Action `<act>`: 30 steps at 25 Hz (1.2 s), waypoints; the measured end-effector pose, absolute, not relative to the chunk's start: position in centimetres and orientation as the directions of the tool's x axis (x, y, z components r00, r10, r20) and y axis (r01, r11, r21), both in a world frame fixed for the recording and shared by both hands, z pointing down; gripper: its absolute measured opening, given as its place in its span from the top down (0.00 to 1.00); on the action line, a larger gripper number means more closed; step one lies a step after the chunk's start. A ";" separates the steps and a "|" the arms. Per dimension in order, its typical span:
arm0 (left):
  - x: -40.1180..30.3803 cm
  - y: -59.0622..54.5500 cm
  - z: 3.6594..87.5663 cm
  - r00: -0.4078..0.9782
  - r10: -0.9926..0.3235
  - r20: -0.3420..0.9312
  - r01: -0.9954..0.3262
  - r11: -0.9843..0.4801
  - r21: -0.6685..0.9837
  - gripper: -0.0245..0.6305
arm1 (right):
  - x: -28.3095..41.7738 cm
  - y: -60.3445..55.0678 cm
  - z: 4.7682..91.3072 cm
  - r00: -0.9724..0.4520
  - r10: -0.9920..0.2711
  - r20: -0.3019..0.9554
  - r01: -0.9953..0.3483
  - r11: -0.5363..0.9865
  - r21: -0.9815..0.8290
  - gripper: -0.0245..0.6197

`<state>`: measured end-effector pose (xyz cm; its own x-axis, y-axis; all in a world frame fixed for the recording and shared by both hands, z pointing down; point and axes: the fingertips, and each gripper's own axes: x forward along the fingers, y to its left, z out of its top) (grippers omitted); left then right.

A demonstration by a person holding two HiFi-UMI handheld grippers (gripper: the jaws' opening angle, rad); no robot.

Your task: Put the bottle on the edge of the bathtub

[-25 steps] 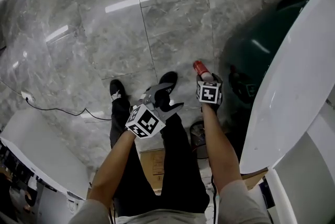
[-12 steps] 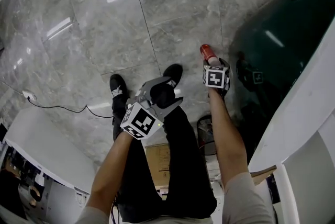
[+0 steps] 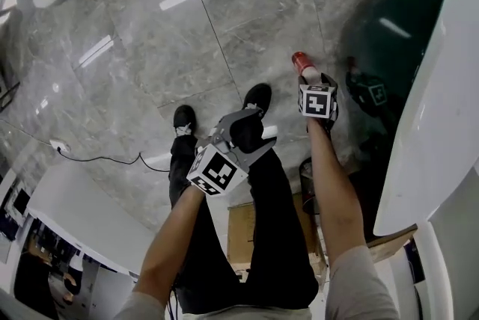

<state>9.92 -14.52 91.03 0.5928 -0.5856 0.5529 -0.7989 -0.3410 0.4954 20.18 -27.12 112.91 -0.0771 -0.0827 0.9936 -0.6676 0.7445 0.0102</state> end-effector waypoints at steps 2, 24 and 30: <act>10.7 -14.1 90.0 0.614 -0.566 0.550 -0.786 -0.374 0.493 0.47 | 20.5 -26.8 111.3 -0.092 -0.097 0.991 -0.691 0.723 0.007 0.52; 12.2 -6.0 71.5 0.762 -0.320 0.563 -0.563 -0.757 0.333 0.49 | 25.5 -13.4 77.6 -0.230 -0.464 0.856 -0.957 0.269 -0.112 0.53; 12.0 -3.6 63.3 0.770 -0.359 0.527 -0.564 -0.771 0.297 0.49 | 25.9 -7.4 67.6 -0.222 -0.588 0.778 -0.974 0.170 -0.149 0.53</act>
